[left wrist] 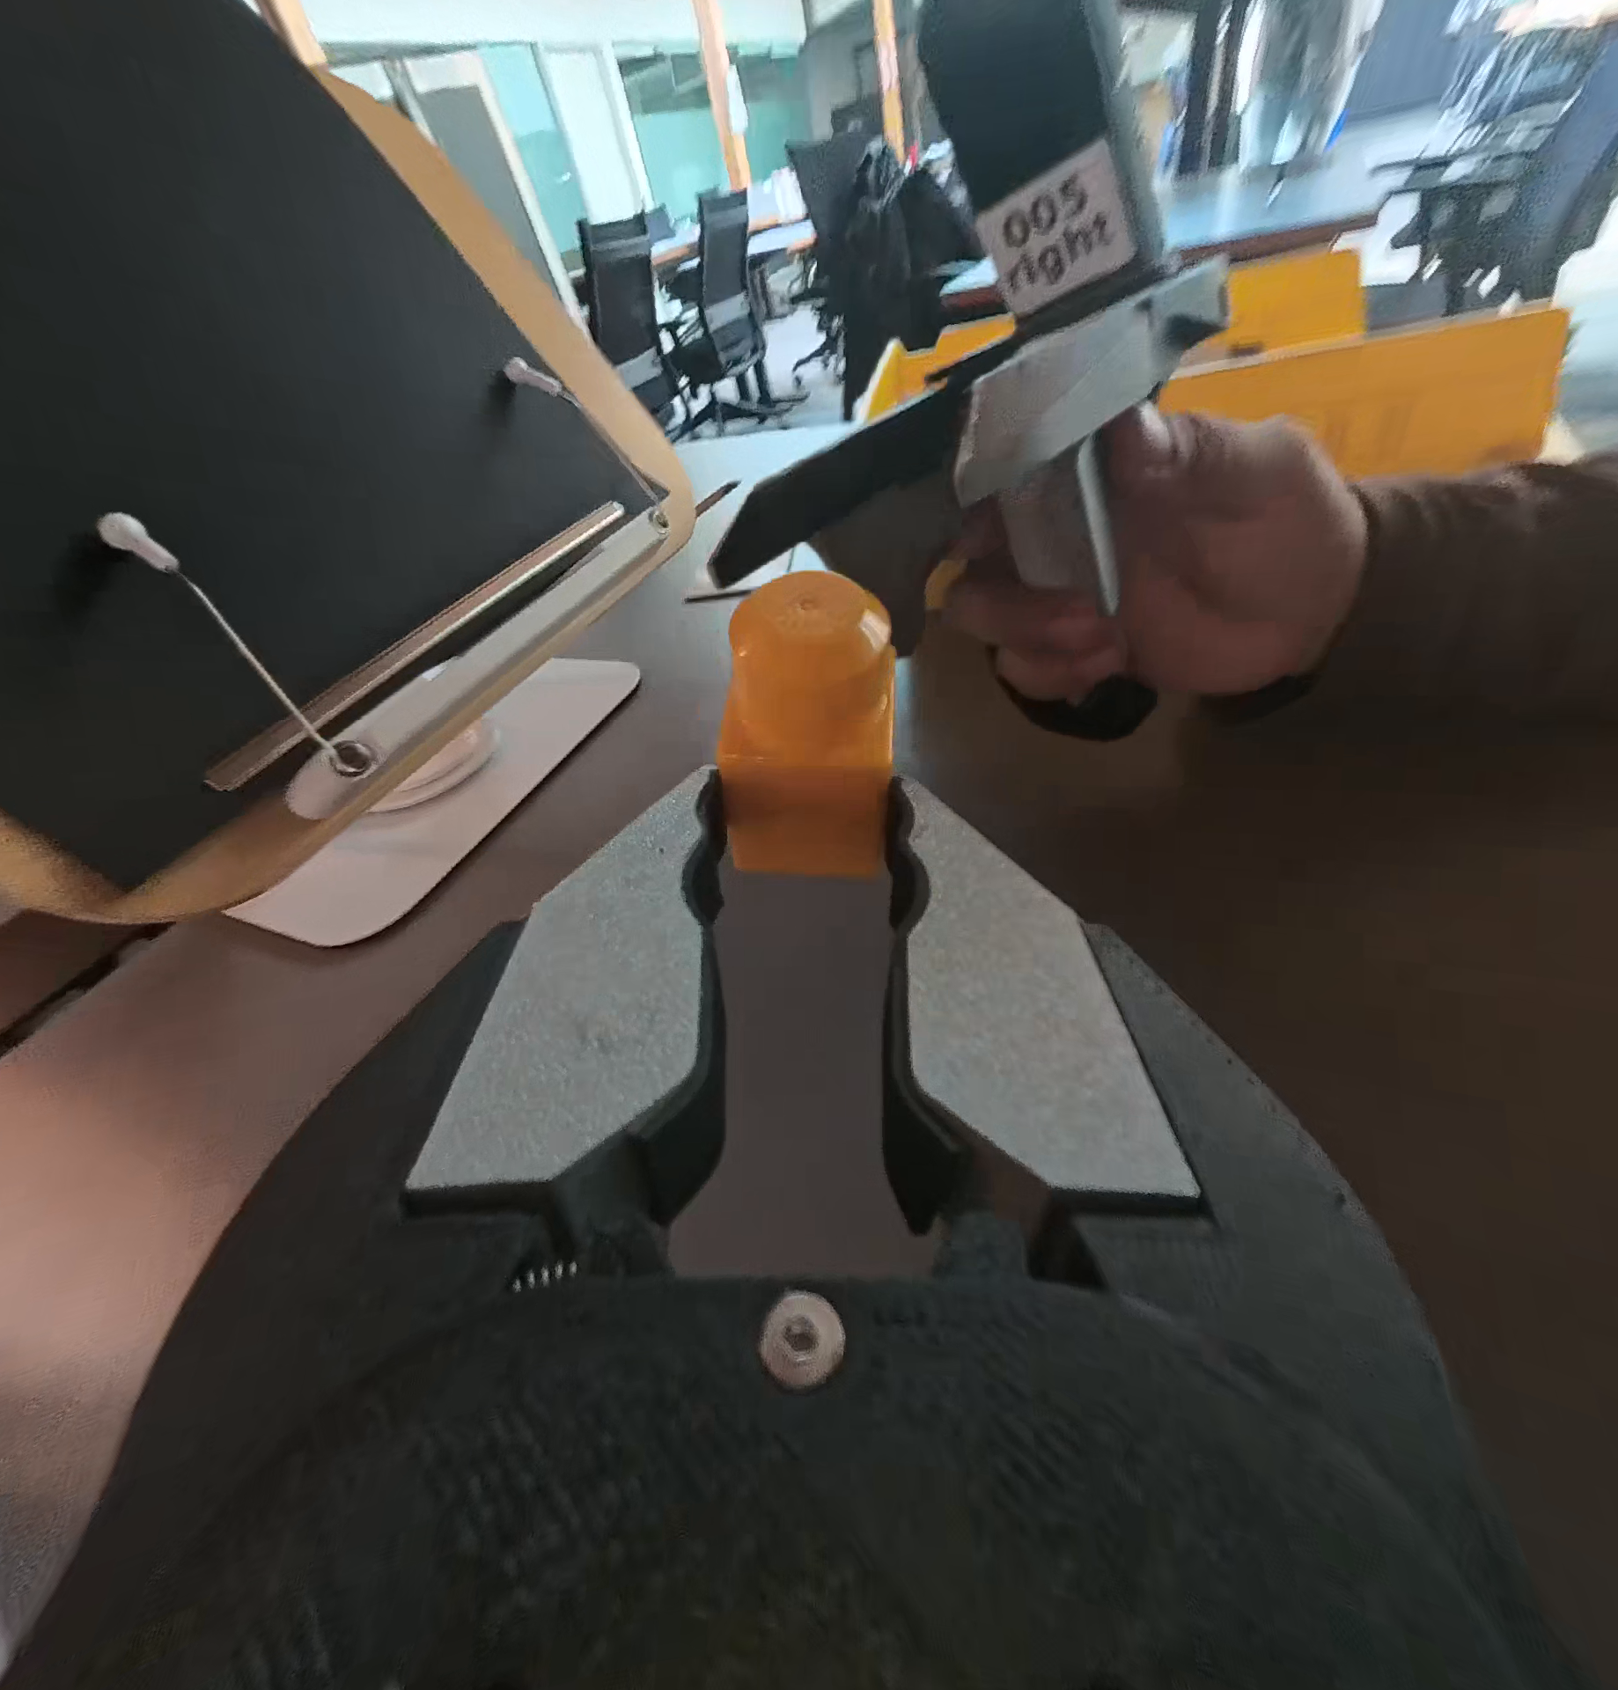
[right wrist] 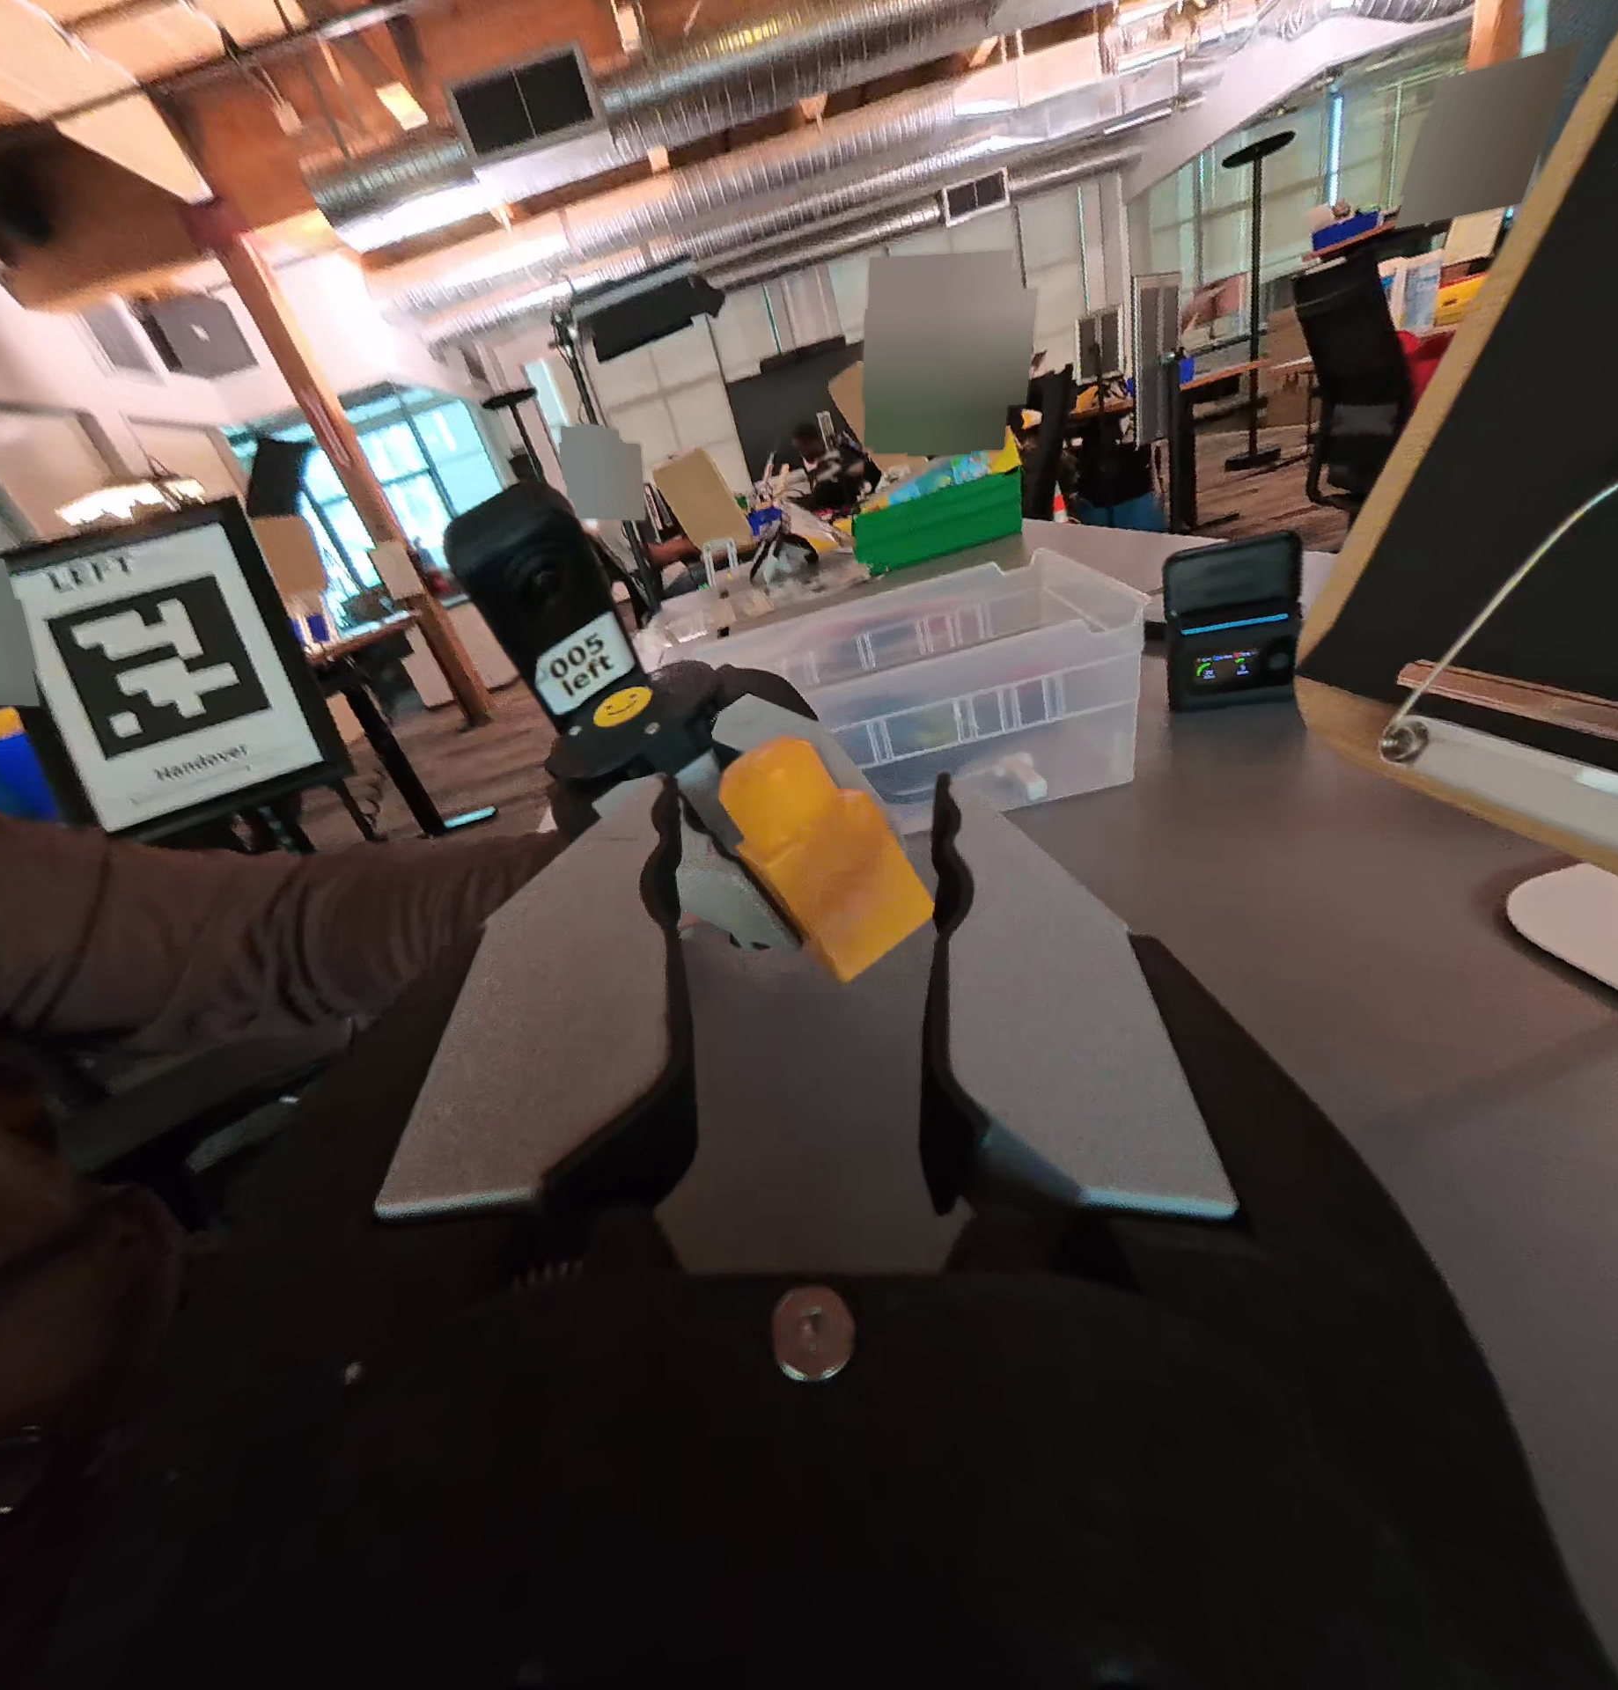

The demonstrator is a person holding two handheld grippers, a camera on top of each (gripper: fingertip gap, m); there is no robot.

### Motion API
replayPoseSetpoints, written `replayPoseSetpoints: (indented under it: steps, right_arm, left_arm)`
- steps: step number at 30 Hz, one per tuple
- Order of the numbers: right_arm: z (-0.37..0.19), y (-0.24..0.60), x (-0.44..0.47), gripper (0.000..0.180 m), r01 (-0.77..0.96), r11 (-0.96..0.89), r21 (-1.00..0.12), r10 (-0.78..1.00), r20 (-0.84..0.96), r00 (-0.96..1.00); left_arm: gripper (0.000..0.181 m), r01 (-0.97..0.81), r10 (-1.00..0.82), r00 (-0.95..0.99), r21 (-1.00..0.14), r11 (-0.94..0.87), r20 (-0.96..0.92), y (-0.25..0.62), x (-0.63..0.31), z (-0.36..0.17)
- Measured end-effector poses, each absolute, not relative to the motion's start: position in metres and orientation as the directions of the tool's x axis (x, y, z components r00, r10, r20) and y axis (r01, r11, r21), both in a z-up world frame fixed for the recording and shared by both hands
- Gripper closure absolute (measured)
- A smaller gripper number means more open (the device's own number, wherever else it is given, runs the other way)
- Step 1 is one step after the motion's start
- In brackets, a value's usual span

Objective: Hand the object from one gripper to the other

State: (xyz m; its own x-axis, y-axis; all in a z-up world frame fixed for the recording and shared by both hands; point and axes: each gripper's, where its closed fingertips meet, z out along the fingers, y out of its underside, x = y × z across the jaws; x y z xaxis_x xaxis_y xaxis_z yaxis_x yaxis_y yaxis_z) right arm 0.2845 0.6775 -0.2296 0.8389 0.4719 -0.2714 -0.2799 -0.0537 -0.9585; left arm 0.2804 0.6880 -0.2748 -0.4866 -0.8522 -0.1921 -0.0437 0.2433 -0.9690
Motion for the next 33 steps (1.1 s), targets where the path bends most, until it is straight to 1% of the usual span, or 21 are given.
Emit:
replayPoseSetpoints:
  steps: [3,5,7,11,12,14,17,19,21,27,30,32,33]
  right_arm:
    - [-0.234,0.679,0.283,0.127,-0.294,-0.077,-0.953,0.489,-0.293,0.822]
    - [-0.239,0.679,0.271,0.126,-0.271,-0.104,-0.957,0.533,-0.283,0.797]
    - [-0.242,0.681,0.262,0.121,-0.246,-0.118,-0.962,0.550,-0.270,0.791]
    - [-0.245,0.684,0.252,0.120,-0.221,-0.130,-0.967,0.567,-0.255,0.783]
    - [-0.245,0.684,0.250,0.122,-0.216,-0.128,-0.968,0.570,-0.250,0.783]
    - [-0.245,0.683,0.249,0.136,-0.191,-0.119,-0.974,0.568,-0.225,0.792]
    - [-0.239,0.679,0.247,0.140,-0.185,-0.097,-0.978,0.587,-0.206,0.783]
    - [-0.231,0.675,0.247,0.147,-0.217,-0.064,-0.974,0.607,-0.210,0.766]
    - [-0.225,0.671,0.246,0.148,-0.250,-0.058,-0.966,0.636,-0.229,0.737]
    - [-0.231,0.674,0.256,0.149,-0.201,-0.078,-0.977,0.569,-0.209,0.796]
    - [-0.233,0.675,0.262,0.148,-0.204,-0.097,-0.974,0.547,-0.223,0.807]
    - [-0.236,0.675,0.269,0.148,-0.211,-0.109,-0.971,0.527,-0.237,0.816]
    - [-0.236,0.675,0.273,0.148,-0.222,-0.113,-0.969,0.521,-0.248,0.817]
  left_arm:
    - [0.150,-0.003,-0.839,-0.529,-0.988,0.152,-0.127,0.685,0.276,-0.264]
    - [0.150,0.011,-0.829,-0.554,-0.996,0.091,-0.082,0.683,0.272,-0.256]
    - [0.150,0.036,-0.813,-0.580,-0.998,0.041,-0.055,0.682,0.268,-0.248]
    - [0.150,0.070,-0.787,-0.615,-0.998,-0.007,-0.038,0.679,0.262,-0.239]
    - [0.150,0.071,-0.785,-0.618,-0.997,-0.006,-0.039,0.678,0.262,-0.239]
    - [0.150,0.072,-0.776,-0.629,-0.997,-0.002,-0.044,0.675,0.261,-0.240]
    - [0.150,0.079,-0.753,-0.658,-0.996,-0.042,-0.020,0.672,0.257,-0.236]
    - [0.150,0.064,-0.723,-0.690,-0.994,-0.090,0.021,0.669,0.254,-0.233]
    - [0.150,0.038,-0.689,-0.721,-0.989,-0.143,0.072,0.667,0.252,-0.231]
    - [0.150,-0.014,-0.720,-0.690,-0.996,-0.083,0.069,0.670,0.260,-0.246]
    - [0.149,-0.011,-0.752,-0.658,-0.999,-0.046,0.041,0.673,0.264,-0.250]
    - [0.140,-0.008,-0.771,-0.636,-1.000,-0.024,0.024,0.677,0.266,-0.251]
    - [0.139,-0.008,-0.772,-0.635,-1.000,-0.028,0.026,0.678,0.266,-0.250]
